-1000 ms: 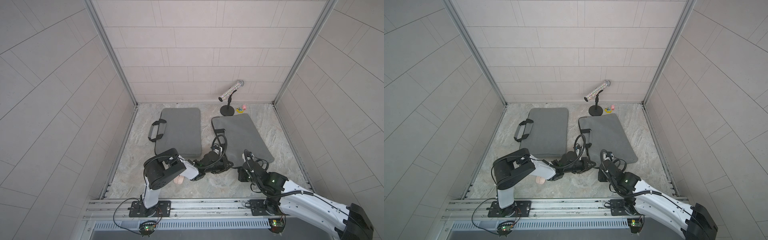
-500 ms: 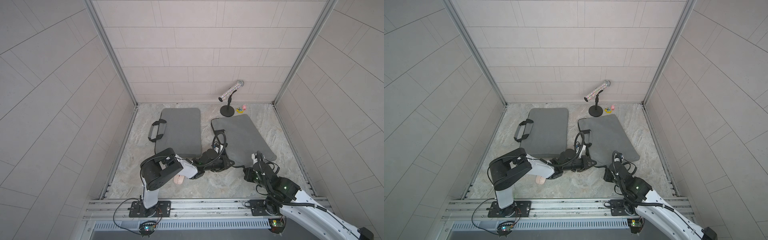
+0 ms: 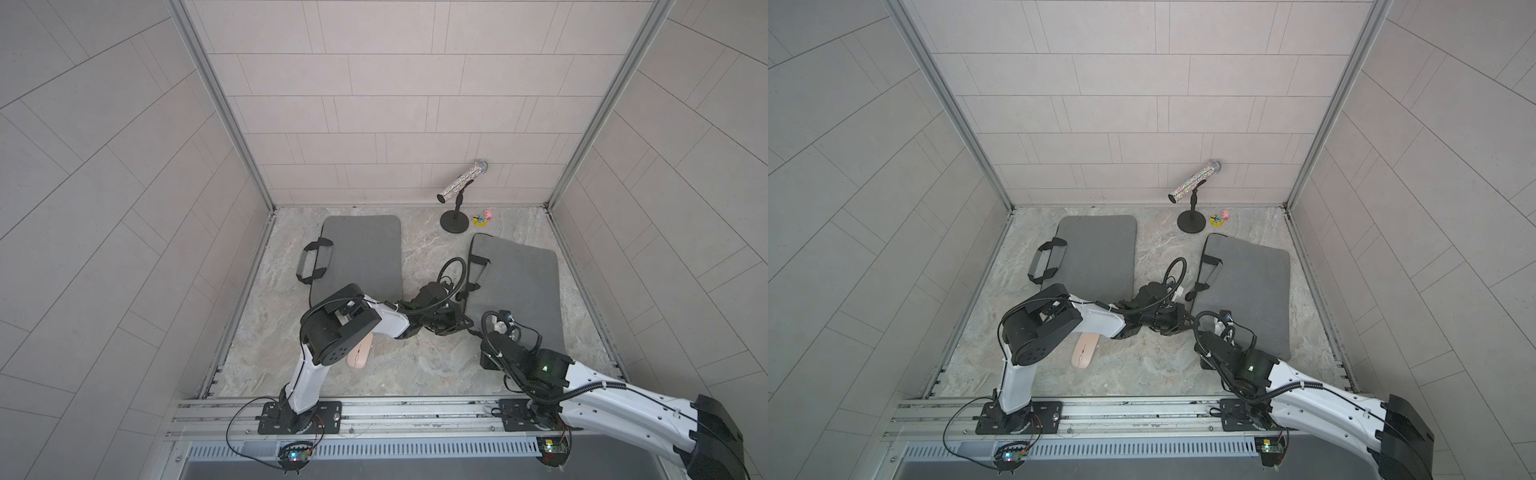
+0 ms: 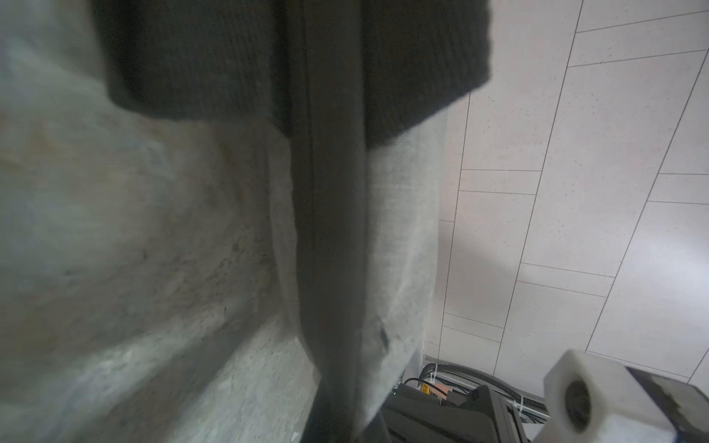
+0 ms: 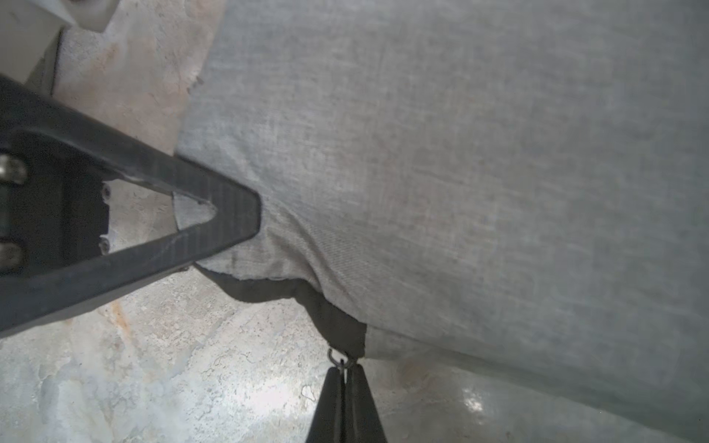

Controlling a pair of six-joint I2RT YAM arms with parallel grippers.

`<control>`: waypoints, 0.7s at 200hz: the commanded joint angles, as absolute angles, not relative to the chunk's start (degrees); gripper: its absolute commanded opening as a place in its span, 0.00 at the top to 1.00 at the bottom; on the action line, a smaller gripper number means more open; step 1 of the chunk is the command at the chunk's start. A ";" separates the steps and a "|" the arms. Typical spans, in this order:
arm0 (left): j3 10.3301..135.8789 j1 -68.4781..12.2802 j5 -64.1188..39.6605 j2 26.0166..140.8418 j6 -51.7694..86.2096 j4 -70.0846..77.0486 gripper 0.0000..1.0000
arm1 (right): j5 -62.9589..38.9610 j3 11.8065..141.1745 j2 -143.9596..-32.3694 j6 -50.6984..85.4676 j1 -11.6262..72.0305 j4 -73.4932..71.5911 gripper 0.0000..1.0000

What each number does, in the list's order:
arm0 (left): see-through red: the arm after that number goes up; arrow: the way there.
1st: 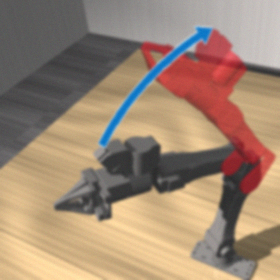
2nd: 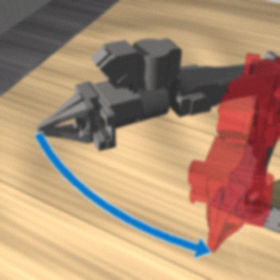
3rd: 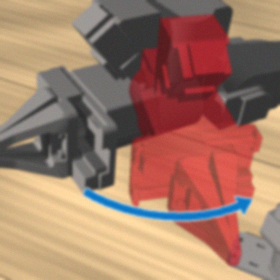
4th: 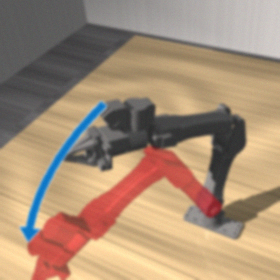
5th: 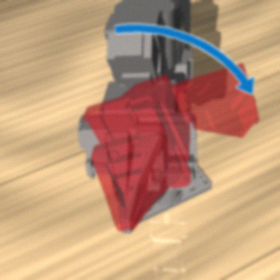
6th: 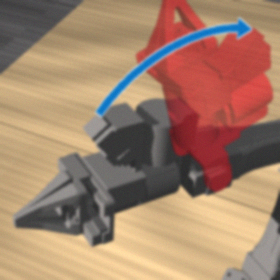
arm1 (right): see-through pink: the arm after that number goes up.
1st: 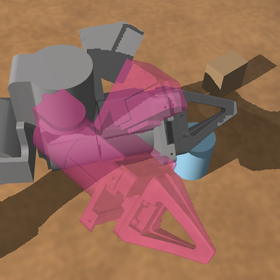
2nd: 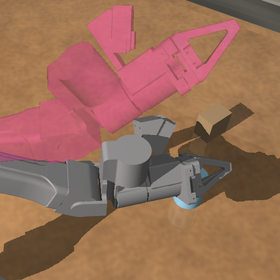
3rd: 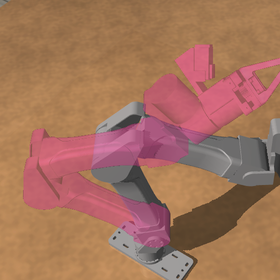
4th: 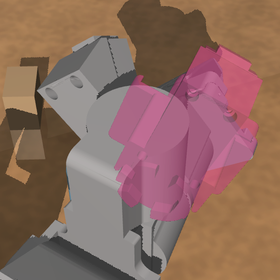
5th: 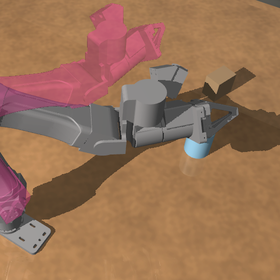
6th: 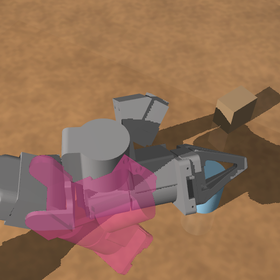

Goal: Put the mouse into the laptop bag
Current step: Zip the zipper on the zippered laptop bag.

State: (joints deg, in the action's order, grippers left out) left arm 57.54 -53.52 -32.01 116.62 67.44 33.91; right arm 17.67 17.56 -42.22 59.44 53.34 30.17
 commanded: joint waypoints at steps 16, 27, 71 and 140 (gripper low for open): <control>58.68 -50.78 -24.17 118.61 66.13 34.78 0.46 | 19.95 19.19 -41.37 59.91 50.64 28.74 1.00; 57.35 -50.60 -23.18 117.25 65.87 34.85 0.24 | 18.91 18.67 -40.52 59.46 48.33 29.38 0.94; 50.72 -50.44 -13.72 98.14 58.11 19.35 0.03 | 17.35 19.08 -34.51 57.32 44.91 34.41 0.20; 31.85 -49.40 26.83 34.08 48.31 -28.55 0.00 | 17.40 26.06 -37.13 54.20 54.58 30.80 0.11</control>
